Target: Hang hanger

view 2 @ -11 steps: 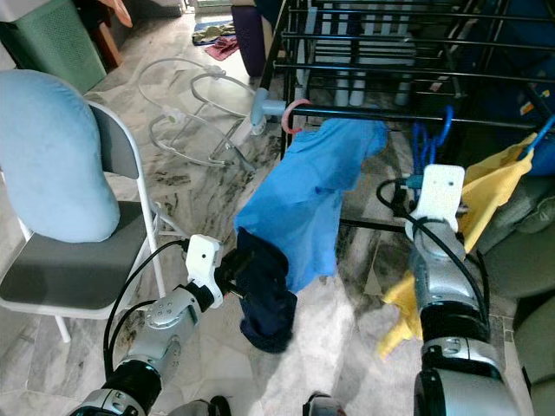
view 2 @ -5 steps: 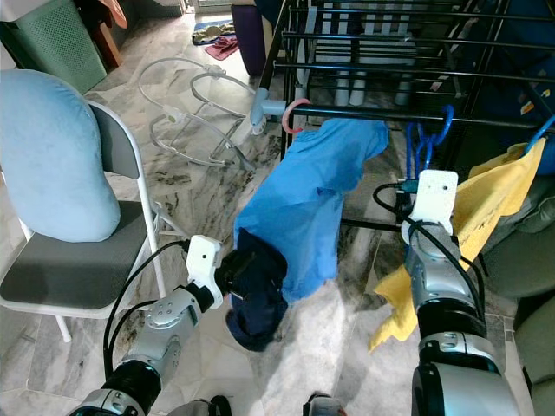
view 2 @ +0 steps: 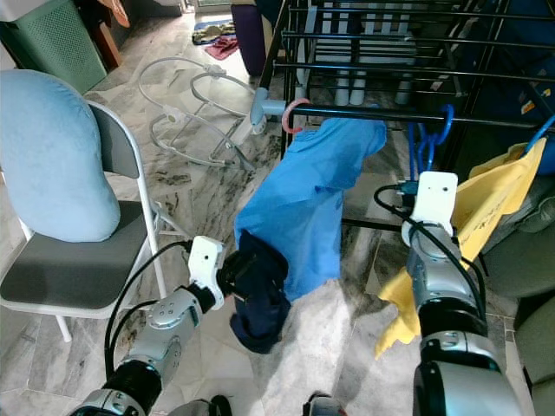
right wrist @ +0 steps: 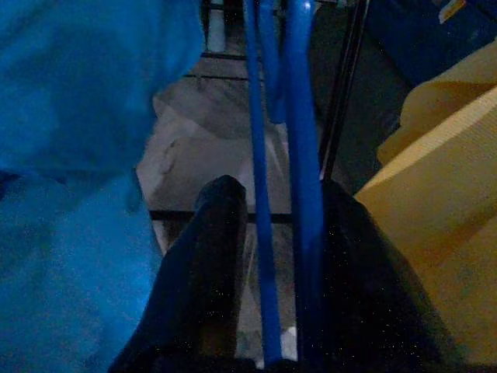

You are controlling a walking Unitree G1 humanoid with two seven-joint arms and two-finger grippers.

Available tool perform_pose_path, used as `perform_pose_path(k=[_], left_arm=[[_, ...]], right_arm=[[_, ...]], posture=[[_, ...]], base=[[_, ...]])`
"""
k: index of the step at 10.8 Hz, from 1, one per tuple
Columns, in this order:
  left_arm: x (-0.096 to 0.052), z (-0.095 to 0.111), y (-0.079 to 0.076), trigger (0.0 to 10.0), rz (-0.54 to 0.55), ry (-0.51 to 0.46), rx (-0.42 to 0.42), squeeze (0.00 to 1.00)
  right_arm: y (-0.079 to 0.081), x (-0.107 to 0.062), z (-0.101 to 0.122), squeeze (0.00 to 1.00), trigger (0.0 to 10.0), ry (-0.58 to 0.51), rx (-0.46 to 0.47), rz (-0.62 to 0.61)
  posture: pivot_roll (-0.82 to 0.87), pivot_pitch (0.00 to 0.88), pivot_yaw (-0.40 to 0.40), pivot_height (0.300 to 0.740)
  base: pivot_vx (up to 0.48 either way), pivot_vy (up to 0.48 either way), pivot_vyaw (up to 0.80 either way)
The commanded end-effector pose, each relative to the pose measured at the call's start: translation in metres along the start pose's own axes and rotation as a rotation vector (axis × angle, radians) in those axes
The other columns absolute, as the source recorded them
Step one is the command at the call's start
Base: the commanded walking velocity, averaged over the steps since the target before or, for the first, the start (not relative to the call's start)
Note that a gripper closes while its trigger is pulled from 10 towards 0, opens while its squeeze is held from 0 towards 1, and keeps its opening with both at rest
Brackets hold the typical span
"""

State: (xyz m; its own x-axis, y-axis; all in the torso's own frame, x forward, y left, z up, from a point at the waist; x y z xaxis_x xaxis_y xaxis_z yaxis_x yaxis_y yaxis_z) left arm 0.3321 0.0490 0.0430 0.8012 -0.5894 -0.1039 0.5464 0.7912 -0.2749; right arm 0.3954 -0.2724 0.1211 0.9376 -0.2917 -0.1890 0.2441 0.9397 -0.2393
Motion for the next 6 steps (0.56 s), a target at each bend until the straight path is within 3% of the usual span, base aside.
perform_pose_path(k=[1, 5, 6], left_arm=[[0.001, 0.003, -0.001, 10.0, -0.007, -0.002, 0.013, 0.00], [0.002, 0.003, 0.001, 10.0, 0.003, -0.002, 0.014, 0.00], [0.002, 0.002, 0.000, 10.0, 0.004, 0.001, 0.014, 0.00]], right_arm=[[-0.002, 0.002, 0.005, 0.00, 1.6, -0.002, 0.002, -0.004], [0.007, 0.003, 0.006, 0.00, 2.3, -0.006, -0.001, 0.028], [0.011, 0.001, 0.003, 0.00, 3.2, -0.006, -0.001, 0.051]], posture=[[-0.18, 0.160, 0.082, 0.740], [-0.17, 0.155, 0.078, 0.740], [-0.18, 0.156, 0.080, 0.740]], base=[[0.000, 0.000, 0.00], [0.000, 0.000, 0.00], [0.000, 0.000, 0.00]])
Point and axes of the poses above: a point about 5 cm out from each wrist's last joint towards the gripper, its own x axis pointing out of the wrist towards the gripper, its own z axis along the axis of the wrist's last joint, y = z × x, the point moved 4 cm from there along x, pointing out of the wrist towards the gripper, and after that the axes turned 7 degrees about -x, right-handed, at the moved point
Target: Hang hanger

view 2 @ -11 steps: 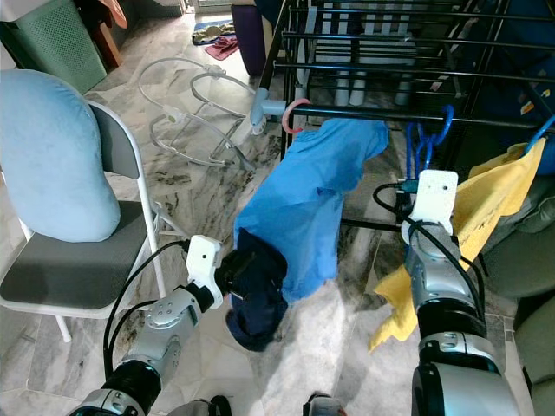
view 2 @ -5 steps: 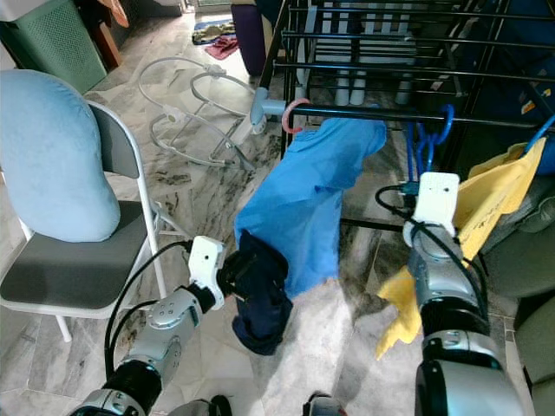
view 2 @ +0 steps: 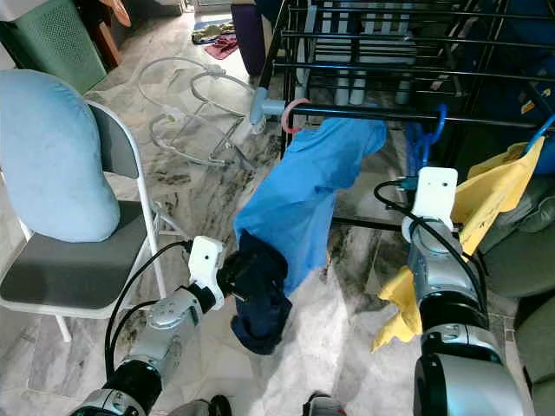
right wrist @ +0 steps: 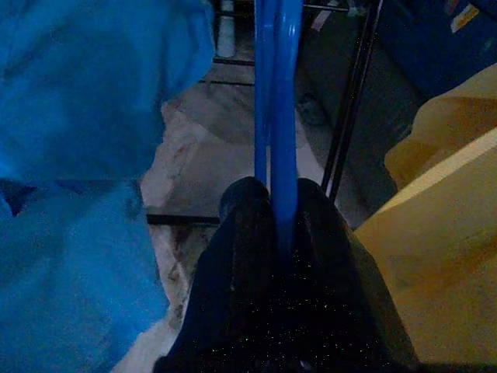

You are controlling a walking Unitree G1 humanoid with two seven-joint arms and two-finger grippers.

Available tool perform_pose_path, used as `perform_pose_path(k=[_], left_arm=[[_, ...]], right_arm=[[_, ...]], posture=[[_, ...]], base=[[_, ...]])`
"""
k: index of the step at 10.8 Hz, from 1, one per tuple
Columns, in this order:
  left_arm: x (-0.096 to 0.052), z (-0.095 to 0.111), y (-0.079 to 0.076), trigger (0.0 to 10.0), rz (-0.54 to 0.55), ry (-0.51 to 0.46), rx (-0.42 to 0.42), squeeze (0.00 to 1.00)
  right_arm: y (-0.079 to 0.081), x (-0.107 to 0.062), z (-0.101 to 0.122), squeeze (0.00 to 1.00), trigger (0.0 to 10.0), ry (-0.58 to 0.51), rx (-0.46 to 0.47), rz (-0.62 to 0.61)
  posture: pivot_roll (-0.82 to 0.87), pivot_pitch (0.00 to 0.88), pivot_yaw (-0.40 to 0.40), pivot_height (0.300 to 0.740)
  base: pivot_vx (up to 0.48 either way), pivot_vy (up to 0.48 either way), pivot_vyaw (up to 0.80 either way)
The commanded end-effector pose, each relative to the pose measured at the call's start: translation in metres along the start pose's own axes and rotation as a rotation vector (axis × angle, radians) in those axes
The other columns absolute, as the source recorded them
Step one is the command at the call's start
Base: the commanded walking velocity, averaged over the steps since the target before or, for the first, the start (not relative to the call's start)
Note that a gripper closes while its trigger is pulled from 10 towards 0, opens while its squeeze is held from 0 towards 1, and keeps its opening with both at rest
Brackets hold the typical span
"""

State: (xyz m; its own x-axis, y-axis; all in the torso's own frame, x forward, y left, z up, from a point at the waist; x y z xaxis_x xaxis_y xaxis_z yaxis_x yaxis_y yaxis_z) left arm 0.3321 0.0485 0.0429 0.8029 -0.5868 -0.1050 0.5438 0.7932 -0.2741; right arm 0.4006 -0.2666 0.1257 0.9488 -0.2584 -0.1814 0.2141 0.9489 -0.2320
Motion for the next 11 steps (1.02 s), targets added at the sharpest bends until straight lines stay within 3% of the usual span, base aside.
perform_pose_path(k=[1, 3, 5, 7, 8, 11], left_arm=[[0.002, 0.003, 0.000, 10.0, -0.001, 0.002, 0.014, 0.00], [0.003, 0.002, 0.000, 10.0, -0.003, 0.008, 0.017, 0.00], [0.003, 0.002, 0.000, 10.0, -0.002, 0.012, 0.021, 0.00], [0.003, 0.001, 0.000, 10.0, 0.002, 0.016, 0.024, 0.00], [0.004, 0.000, -0.001, 10.0, 0.002, 0.019, 0.024, 0.00], [0.005, 0.001, -0.001, 10.0, 0.003, 0.020, 0.025, 0.00]], right_arm=[[0.007, -0.002, -0.007, 0.00, 3.3, 0.015, -0.003, 0.029], [0.013, -0.004, -0.010, 0.00, 2.4, 0.013, 0.003, 0.056], [0.022, -0.006, -0.009, 0.00, 3.1, -0.007, 0.002, 0.099], [0.024, -0.009, -0.013, 0.00, 4.8, -0.002, 0.001, 0.107], [0.027, -0.011, -0.018, 0.00, 7.7, 0.007, -0.014, 0.132], [0.031, -0.014, -0.023, 0.00, 9.1, 0.011, -0.038, 0.168]], posture=[[-0.18, 0.156, 0.080, 0.740], [-0.18, 0.155, 0.085, 0.740], [-0.18, 0.155, 0.086, 0.740], [-0.19, 0.155, 0.086, 0.740], [-0.19, 0.155, 0.085, 0.740], [-0.19, 0.153, 0.084, 0.740]], base=[[0.000, 0.000, 0.00], [0.000, 0.000, 0.00], [0.000, 0.000, 0.00], [0.000, 0.000, 0.00], [0.000, 0.000, 0.00], [0.000, 0.000, 0.00]])
Point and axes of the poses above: a point about 5 cm out from each wrist's last joint towards the gripper, its own x axis pointing out of the wrist towards the gripper, its own z axis along the axis of the wrist's last joint, y = z × x, the point moved 4 cm from there along x, pointing out of the wrist towards the gripper, and after that the axes turned 7 degrees about -x, right-handed, at the moved point
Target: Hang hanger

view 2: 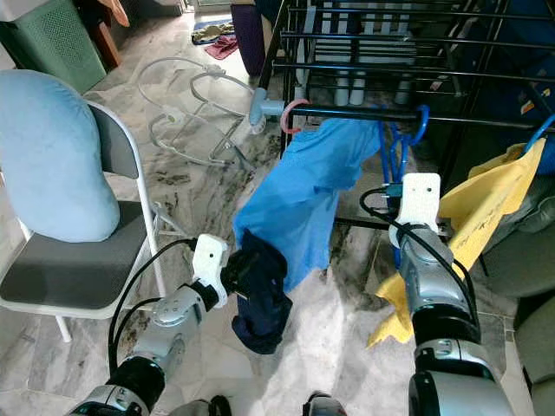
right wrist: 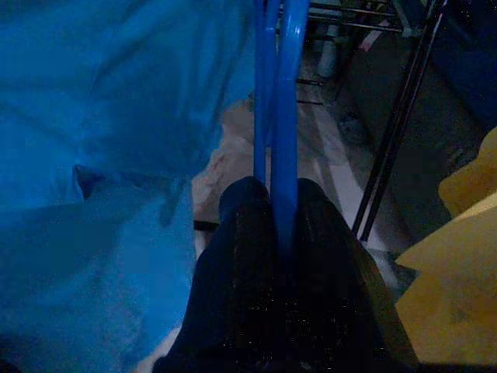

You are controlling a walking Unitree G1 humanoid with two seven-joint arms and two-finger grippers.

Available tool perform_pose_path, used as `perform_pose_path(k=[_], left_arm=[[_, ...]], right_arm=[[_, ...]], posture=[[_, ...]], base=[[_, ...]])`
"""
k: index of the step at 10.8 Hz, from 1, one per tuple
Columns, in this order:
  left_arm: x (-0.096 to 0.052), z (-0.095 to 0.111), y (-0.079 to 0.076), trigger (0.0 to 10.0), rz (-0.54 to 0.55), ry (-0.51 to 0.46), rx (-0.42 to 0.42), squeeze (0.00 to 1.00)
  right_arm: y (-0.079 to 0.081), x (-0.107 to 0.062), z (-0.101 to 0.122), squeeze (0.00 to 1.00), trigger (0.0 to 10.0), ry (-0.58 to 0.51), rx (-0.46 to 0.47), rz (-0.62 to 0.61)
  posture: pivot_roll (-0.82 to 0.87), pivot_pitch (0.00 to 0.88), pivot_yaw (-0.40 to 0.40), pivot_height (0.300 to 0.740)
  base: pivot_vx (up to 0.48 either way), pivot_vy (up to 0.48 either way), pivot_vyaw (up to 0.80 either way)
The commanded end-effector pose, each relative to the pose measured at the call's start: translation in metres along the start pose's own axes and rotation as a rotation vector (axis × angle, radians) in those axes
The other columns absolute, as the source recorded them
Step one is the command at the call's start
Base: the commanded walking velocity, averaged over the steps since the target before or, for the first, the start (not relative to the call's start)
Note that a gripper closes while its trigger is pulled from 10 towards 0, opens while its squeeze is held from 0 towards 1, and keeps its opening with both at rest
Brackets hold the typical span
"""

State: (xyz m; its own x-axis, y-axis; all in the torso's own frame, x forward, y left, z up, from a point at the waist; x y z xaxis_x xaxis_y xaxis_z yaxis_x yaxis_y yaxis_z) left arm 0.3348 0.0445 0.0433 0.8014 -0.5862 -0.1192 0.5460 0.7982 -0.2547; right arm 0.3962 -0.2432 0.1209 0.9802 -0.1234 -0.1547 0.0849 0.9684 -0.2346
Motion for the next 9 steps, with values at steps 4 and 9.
perform_pose_path(k=[4, 9], left_arm=[[0.001, -0.001, -0.001, 10.0, -0.004, 0.010, 0.005, 0.00], [0.001, -0.001, -0.002, 10.0, -0.013, 0.009, 0.007, 0.00]], right_arm=[[0.001, -0.007, -0.025, 1.00, 10.0, 0.081, -0.040, 0.003], [-0.014, 0.001, -0.005, 0.00, 10.0, 0.045, -0.090, -0.039]], posture=[[-0.19, 0.156, 0.085, 0.740], [-0.19, 0.150, 0.087, 0.740]], base=[[0.000, 0.000, 0.00], [0.000, 0.000, 0.00]])
Point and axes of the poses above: a point about 5 cm out from each wrist's last joint towards the gripper, its own x axis pointing out of the wrist towards the gripper, its own z axis along the axis of the wrist's last joint, y = z × x, the point moved 4 cm from there along x, pointing out of the wrist towards the gripper, and after that the axes turned 7 degrees about -x, right-handed, at the moved point
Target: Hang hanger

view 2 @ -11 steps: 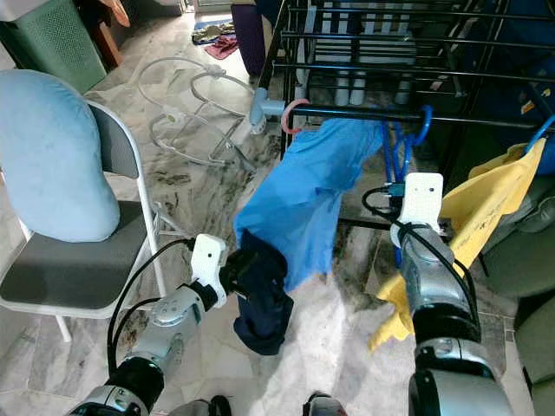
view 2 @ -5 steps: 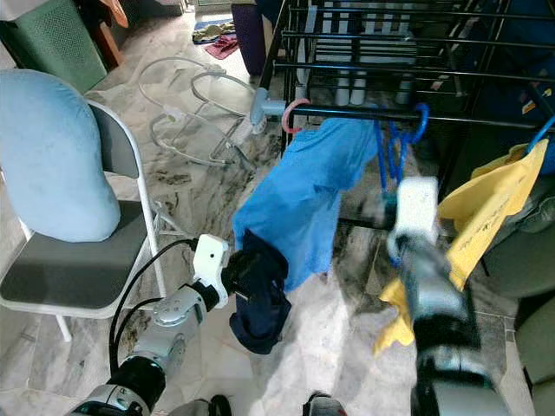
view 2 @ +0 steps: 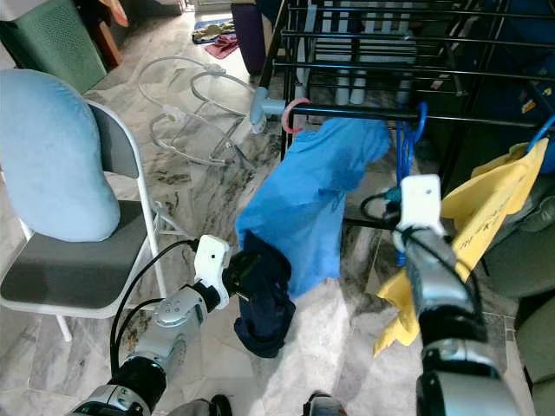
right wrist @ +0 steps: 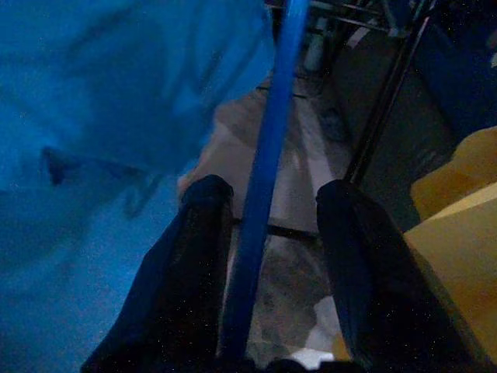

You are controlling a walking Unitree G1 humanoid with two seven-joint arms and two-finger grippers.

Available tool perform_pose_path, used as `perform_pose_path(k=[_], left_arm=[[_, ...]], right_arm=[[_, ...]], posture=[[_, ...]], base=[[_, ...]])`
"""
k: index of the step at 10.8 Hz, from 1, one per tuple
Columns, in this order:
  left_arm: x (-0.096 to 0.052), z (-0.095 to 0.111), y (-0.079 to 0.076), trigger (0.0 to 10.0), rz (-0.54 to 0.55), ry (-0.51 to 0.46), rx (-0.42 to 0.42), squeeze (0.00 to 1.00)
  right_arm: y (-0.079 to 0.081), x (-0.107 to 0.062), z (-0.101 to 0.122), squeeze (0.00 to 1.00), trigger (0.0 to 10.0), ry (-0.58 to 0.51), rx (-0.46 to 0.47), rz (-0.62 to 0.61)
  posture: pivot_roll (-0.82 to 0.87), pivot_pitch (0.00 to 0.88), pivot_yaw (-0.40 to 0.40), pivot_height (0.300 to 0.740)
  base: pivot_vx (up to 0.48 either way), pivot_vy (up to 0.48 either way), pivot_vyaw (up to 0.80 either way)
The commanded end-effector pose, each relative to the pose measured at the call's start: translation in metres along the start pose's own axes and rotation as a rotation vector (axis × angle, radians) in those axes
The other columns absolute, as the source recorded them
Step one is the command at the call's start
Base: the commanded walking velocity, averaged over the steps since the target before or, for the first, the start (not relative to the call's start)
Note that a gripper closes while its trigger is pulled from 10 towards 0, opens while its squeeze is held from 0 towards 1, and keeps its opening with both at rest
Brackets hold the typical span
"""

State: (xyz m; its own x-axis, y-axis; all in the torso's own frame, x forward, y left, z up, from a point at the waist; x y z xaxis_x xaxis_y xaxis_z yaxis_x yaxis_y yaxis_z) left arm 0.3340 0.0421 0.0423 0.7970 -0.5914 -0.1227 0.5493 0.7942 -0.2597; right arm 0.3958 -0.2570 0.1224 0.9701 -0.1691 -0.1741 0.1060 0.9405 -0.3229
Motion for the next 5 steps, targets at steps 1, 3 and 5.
perform_pose_path(k=[1, 3, 5], left_arm=[[0.0001, 0.0009, 0.0001, 10.0, -0.007, 0.003, 0.011, 0.00], [0.0004, 0.0009, -0.0002, 10.0, -0.012, 0.006, 0.011, 0.00], [0.0010, 0.0010, -0.0006, 10.0, -0.016, 0.010, 0.015, 0.00]], right_arm=[[-0.0019, 0.0009, -0.0016, 0.00, 10.0, 0.012, -0.009, -0.007], [-0.0094, 0.0042, 0.0028, 0.00, 10.0, 0.016, -0.013, -0.035], [-0.0115, 0.0053, 0.0033, 0.26, 10.0, 0.019, -0.012, -0.045]], posture=[[-0.19, 0.150, 0.087, 0.740], [-0.19, 0.150, 0.088, 0.740], [-0.19, 0.149, 0.093, 0.740]], base=[[0.000, 0.000, 0.00], [0.000, 0.000, 0.00], [0.000, 0.000, 0.00]])
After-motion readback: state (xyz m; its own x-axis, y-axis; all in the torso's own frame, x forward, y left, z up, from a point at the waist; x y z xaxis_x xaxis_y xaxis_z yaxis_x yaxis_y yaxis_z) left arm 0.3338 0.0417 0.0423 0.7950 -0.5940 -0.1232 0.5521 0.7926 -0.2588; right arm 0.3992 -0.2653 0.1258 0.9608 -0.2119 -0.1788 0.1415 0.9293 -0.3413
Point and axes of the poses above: a point about 5 cm out from each wrist's last joint towards the gripper, its own x axis pointing out of the wrist towards the gripper, its own z axis along the axis of the wrist's last joint, y = z × x, the point moved 4 cm from there along x, pointing out of the wrist towards the gripper, and after that the axes turned 7 degrees about -x, right-handed, at the moved point
